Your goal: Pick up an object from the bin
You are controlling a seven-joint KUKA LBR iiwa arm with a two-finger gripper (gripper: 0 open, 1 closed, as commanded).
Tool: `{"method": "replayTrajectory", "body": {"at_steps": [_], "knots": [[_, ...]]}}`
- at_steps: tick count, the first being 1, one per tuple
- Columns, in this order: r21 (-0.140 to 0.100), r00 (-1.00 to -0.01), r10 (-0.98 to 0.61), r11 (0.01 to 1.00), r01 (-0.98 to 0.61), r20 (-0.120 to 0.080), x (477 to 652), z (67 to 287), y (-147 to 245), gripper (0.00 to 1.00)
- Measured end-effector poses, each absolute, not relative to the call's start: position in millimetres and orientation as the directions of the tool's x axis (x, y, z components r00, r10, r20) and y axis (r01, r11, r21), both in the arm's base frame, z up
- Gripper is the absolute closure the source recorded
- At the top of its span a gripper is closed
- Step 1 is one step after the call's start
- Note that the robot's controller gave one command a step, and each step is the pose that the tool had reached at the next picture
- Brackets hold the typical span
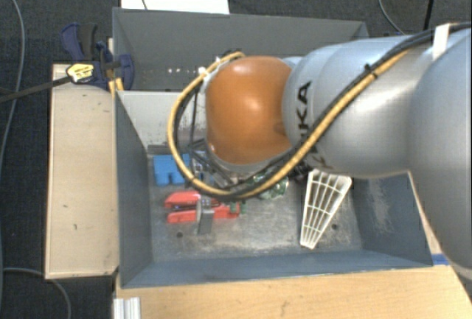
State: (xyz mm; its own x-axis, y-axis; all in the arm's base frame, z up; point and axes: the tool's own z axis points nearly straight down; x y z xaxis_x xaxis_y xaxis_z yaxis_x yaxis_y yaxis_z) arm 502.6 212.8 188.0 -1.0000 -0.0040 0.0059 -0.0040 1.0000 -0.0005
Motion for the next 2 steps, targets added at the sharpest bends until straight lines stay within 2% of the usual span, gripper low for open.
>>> {"method": "replayTrajectory", "body": {"at_steps": [1, 2], "knots": [[0.001, -1.0, 0.002, 1.0, 0.002, -0.002, 504.4, 192.6, 211.6, 0.0], [0.003, -0.997, -0.076, 0.997, -0.076, -0.006, 511.4, 165.8, 208.6, 0.0]]}}
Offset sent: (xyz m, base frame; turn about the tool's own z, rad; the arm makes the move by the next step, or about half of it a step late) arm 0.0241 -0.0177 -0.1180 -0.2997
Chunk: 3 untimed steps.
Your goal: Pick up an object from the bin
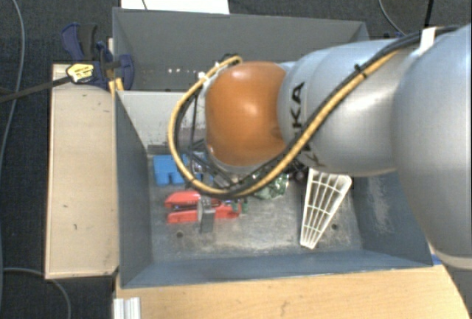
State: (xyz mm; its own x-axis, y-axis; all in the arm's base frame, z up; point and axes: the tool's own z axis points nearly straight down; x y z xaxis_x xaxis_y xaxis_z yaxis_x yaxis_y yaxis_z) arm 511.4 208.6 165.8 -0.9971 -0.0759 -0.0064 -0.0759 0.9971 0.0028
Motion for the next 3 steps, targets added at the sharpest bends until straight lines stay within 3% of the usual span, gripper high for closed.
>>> {"method": "replayTrajectory", "body": {"at_steps": [1, 2, 3], "knots": [[0.004, -0.999, -0.045, 0.999, -0.045, -0.004, 516.4, 71.2, 171.3, 1.0], [0.004, -0.999, -0.043, 0.999, -0.043, -0.003, 516.4, 71.2, 171.3, 1.0], [0.0, -0.999, -0.052, 0.999, -0.052, 0.006, 511.7, 115.2, 167.9, 1.0]]}}
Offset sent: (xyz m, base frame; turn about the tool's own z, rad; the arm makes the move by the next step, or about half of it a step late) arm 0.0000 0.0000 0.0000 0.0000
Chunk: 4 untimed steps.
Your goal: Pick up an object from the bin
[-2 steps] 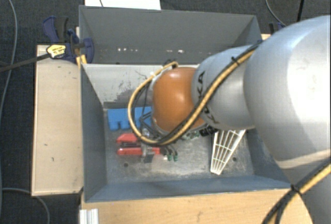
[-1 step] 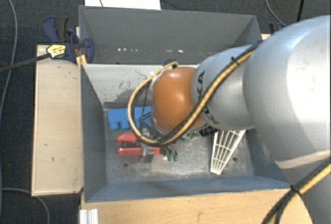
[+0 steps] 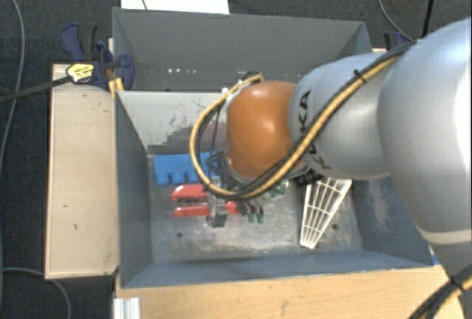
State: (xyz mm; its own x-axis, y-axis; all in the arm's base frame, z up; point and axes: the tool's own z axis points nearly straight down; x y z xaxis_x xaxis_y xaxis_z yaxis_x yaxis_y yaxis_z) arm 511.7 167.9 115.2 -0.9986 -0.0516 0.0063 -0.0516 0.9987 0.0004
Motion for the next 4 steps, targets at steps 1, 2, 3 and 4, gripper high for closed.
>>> {"method": "replayTrajectory", "body": {"at_steps": [1, 2, 3, 4], "knots": [[0.004, -0.999, -0.05, 0.999, -0.05, -0.003, 535.2, 179.6, 178.0, 1.0], [0.004, -0.999, -0.049, 0.999, -0.05, -0.003, 535.2, 179.6, 178.0, 1.0], [0.003, -0.988, -0.152, 0.988, -0.152, -0.003, 526.7, 179.0, 178.1, 1.0], [0.003, -0.969, -0.245, 0.969, -0.245, -0.003, 538.2, 378.1, 185.4, 1.0]]}}
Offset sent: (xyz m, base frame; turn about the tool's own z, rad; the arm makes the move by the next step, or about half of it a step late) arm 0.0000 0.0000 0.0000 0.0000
